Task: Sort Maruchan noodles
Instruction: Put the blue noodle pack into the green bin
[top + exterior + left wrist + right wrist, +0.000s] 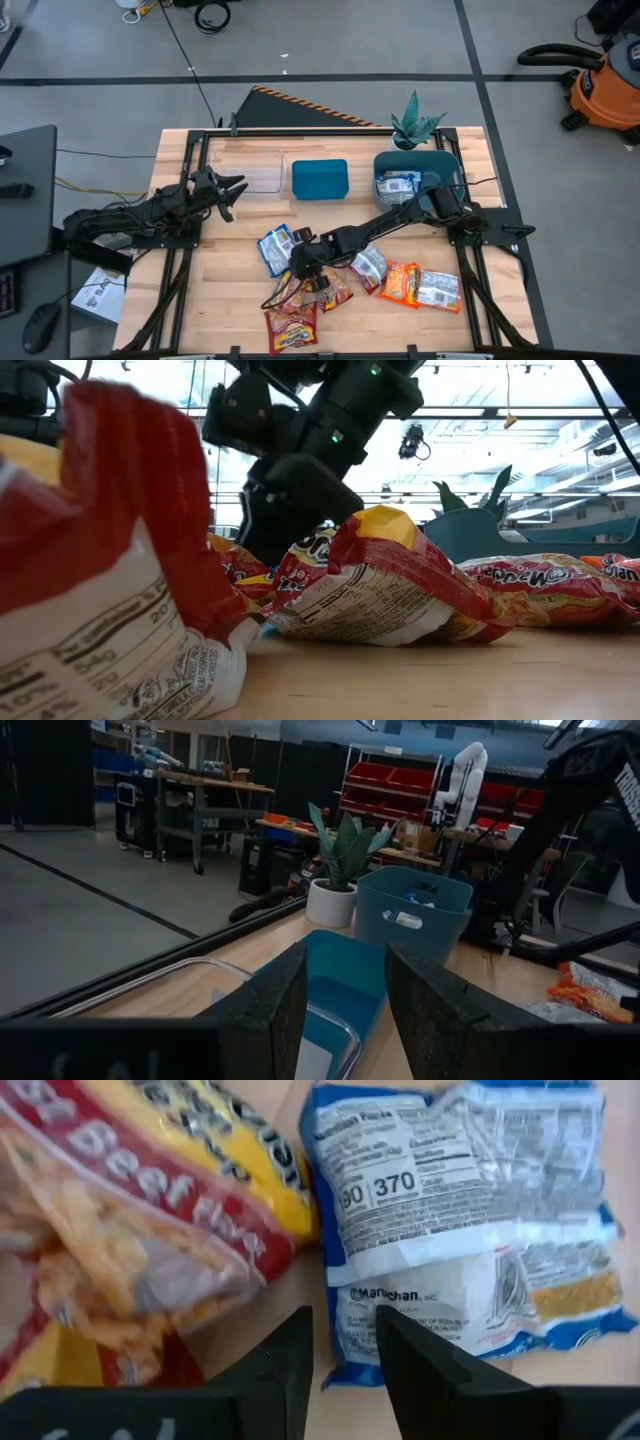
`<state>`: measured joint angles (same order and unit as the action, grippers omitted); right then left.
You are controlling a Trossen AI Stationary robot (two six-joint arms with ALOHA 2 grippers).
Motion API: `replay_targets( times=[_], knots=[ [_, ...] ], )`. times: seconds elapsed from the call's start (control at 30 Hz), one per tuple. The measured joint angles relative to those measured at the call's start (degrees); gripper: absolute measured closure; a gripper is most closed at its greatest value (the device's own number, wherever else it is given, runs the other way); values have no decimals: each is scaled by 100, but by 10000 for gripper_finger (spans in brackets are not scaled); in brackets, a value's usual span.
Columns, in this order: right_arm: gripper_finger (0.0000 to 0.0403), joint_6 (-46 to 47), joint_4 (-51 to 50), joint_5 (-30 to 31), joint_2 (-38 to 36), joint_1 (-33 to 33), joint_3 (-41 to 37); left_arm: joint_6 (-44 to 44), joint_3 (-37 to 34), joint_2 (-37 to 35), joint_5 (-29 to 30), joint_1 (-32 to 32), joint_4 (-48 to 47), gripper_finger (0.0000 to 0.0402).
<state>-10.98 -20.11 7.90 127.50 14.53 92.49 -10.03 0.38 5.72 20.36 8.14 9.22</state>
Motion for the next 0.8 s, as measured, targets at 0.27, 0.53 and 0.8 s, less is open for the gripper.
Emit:
replay_targets(
  times=[0.27, 0.53, 0.8],
  knots=[
    [335, -229, -32, 236, 0, 1, -34, 16, 1, 48, 2, 0, -9, 260],
    [395, -229, 126, 440, -11, 3, -192, 16, 1, 57, 1, 0, -7, 260],
    [397, -313, -189, 1011, -367, 4, -76, 14, 1, 59, 2, 0, -7, 260]
  ],
)
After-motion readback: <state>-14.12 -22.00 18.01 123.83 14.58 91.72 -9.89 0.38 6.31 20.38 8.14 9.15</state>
